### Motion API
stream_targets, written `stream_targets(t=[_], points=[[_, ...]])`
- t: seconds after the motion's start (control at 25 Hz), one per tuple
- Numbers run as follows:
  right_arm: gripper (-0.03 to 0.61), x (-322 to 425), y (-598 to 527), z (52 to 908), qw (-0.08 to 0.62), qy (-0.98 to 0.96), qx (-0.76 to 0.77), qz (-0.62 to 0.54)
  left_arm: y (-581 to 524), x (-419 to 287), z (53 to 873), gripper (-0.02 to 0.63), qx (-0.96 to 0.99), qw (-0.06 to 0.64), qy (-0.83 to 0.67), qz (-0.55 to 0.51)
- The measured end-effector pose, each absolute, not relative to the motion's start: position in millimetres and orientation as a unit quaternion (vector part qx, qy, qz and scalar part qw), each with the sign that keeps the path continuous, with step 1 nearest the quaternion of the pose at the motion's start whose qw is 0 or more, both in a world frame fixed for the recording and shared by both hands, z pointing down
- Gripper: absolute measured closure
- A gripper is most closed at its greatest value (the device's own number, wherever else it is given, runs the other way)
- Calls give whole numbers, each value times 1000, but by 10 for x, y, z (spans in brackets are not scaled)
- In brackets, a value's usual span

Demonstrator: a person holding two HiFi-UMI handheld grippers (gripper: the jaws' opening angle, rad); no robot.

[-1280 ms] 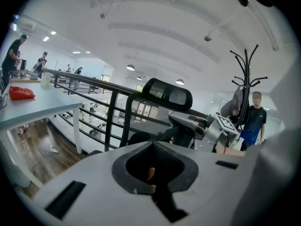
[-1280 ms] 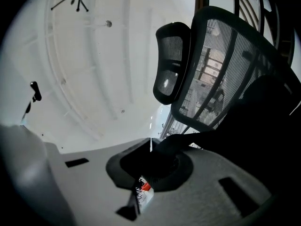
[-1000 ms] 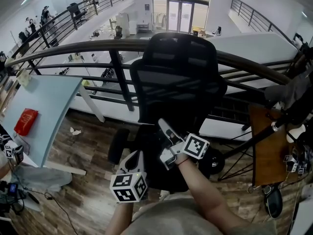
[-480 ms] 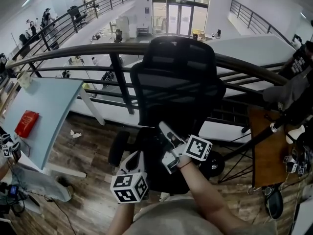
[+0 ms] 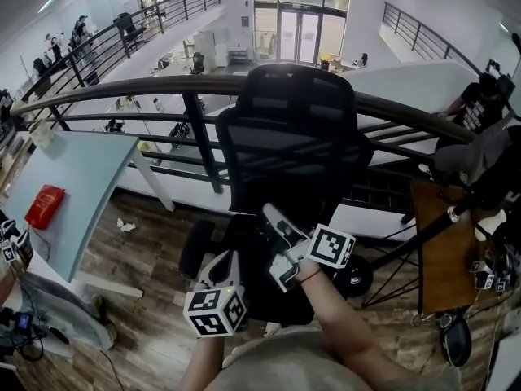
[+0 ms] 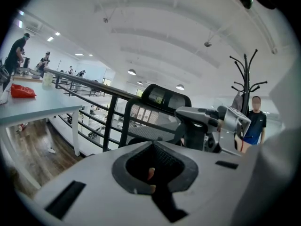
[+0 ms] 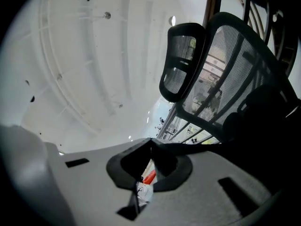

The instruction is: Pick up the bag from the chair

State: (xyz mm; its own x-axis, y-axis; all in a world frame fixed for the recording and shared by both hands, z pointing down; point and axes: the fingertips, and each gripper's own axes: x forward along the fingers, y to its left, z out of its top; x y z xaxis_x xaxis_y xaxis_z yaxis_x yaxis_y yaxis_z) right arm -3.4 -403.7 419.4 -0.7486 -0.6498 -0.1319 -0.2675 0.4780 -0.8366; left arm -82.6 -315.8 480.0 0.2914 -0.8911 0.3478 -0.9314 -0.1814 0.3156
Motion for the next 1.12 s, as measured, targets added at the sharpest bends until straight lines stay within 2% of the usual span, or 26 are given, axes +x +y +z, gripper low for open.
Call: stream_targets(t=[1.12], points=[[577,-86,-3860,3299,218,850,-262,-401,-3166,-1032,4682,611,755,226,-614,33]])
